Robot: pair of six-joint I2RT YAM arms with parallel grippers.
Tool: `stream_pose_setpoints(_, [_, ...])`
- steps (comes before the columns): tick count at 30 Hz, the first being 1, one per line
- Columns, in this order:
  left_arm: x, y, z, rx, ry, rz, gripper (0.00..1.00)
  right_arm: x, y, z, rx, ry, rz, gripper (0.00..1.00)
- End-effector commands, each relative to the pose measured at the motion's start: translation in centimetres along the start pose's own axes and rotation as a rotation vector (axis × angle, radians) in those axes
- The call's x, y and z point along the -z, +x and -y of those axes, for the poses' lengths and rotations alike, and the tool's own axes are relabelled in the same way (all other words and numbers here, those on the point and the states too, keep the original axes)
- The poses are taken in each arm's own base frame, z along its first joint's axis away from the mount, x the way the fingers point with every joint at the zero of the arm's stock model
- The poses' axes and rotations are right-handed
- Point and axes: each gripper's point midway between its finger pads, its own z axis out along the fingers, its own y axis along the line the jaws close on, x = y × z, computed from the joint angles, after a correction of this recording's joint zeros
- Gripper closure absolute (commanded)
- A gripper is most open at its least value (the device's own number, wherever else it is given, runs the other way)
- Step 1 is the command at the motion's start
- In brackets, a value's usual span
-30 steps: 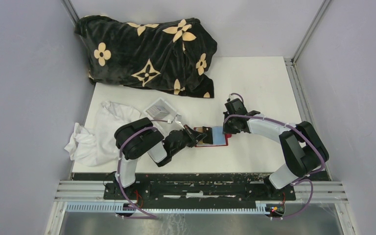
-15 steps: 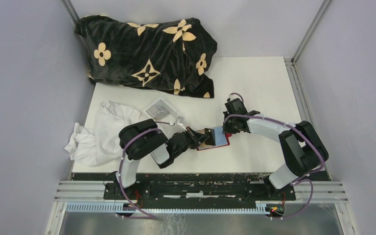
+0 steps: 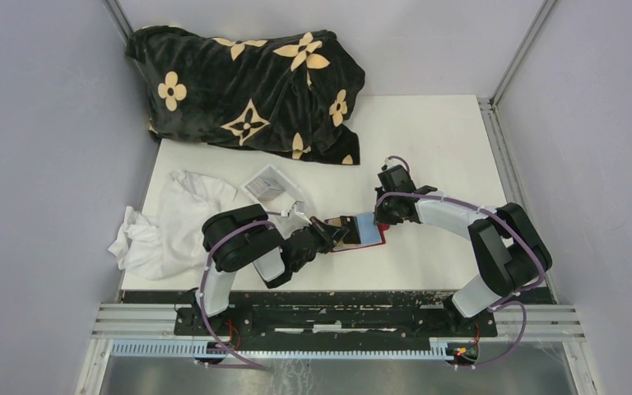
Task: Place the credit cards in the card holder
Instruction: Insert the credit card into the card holder.
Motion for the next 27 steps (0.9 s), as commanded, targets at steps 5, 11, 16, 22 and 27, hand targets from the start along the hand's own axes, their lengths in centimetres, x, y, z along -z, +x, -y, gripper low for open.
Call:
stream_pose_setpoints(5, [-0.4,-0.6,0.2,0.048,-0.005,0.073,0.97,-0.7,1.0,0.6,-0.011,0.015,-0.028,0.99])
stream_pose_setpoints(11, [-0.4,-0.4,0.2,0.048,-0.009,0.09,0.97,-0.7,1.1,0.6,-0.014,0.013,-0.032,0.99])
stream_pose_setpoints(16, [-0.3,0.0,0.1,0.04,-0.016,0.104,0.97,-0.7,1.1,0.6,-0.013,0.013,-0.033,0.99])
stream_pose_setpoints(22, [-0.5,0.6,0.1,0.032,-0.023,0.103,0.97,-0.8,1.1,0.5,-0.015,0.012,-0.036,0.99])
stream_pose_setpoints(27, [-0.7,1.8,0.2,0.016,-0.028,0.08,0.97,-0.9,1.3,0.6,-0.016,0.01,-0.043,0.99])
